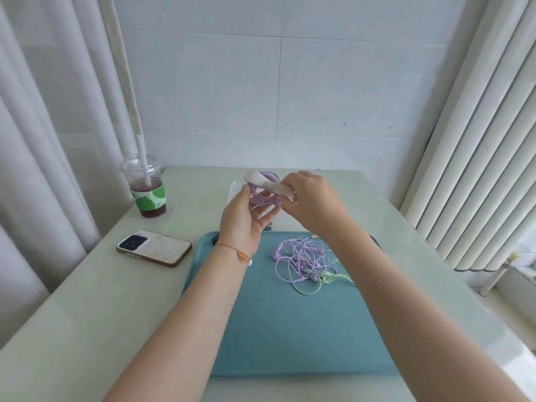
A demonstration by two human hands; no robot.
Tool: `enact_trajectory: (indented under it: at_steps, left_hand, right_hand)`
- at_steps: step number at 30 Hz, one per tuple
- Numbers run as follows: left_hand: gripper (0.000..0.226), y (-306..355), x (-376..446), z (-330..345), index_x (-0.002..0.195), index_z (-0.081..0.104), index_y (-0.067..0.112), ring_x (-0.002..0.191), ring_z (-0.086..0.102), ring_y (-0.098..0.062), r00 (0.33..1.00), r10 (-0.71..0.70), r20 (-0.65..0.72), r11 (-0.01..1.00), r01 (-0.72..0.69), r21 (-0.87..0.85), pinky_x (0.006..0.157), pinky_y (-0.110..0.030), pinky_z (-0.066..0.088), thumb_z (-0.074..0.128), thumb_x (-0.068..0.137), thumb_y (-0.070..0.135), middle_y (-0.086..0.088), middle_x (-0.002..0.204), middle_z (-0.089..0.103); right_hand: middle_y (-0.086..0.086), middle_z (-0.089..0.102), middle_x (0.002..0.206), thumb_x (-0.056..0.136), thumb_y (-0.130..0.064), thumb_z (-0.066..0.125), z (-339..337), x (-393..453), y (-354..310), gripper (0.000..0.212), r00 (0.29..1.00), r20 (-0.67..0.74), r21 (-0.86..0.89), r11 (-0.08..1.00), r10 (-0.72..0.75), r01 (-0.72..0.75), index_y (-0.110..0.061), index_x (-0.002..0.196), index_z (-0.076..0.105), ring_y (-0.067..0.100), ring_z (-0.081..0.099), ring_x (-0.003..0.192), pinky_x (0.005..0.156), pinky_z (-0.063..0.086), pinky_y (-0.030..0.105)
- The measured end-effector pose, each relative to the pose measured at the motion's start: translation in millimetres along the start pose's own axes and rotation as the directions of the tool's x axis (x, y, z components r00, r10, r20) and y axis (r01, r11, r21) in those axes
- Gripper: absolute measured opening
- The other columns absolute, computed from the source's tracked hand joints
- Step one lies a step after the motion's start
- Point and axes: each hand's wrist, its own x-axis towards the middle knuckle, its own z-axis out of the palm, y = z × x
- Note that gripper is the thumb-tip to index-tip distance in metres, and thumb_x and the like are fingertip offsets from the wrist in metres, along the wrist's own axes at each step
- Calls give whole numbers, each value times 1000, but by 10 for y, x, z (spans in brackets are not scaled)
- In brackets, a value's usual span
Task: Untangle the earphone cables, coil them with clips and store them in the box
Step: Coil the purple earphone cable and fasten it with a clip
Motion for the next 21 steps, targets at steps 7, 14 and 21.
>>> enact_trajectory:
  at_steps: [7,14,21]
  left_hand:
    - [12,-11,0,-46,93,66,2,75,67,-24,999,-19,-26,994,21,103,76,-35,60,57,93,11,-14,82,69]
    - [21,55,2,-102,87,63,12,83,67,-23,999,-40,-19,979,43,201,82,-39,57,61,94,31,-12,90,68]
    - [17,191,123,-233,87,65,10,72,61,-23,989,-20,-144,953,62,295,71,-34,56,52,94,19,-9,85,64]
  right_hand:
    - [9,59,85,88,-18,56,-30,15,4,16,997,-74,-20,1000,5,-7,-6,95,64,28,54,73,64,46,37]
    - [7,60,87,86,-16,58,-45,32,-11,15,998,-45,9,999,-33,33,-8,96,65,27,56,74,66,48,37]
    - [8,64,91,86,-18,60,-51,236,64,16,999,48,38,999,20,-22,-9,97,68,25,57,83,69,47,33]
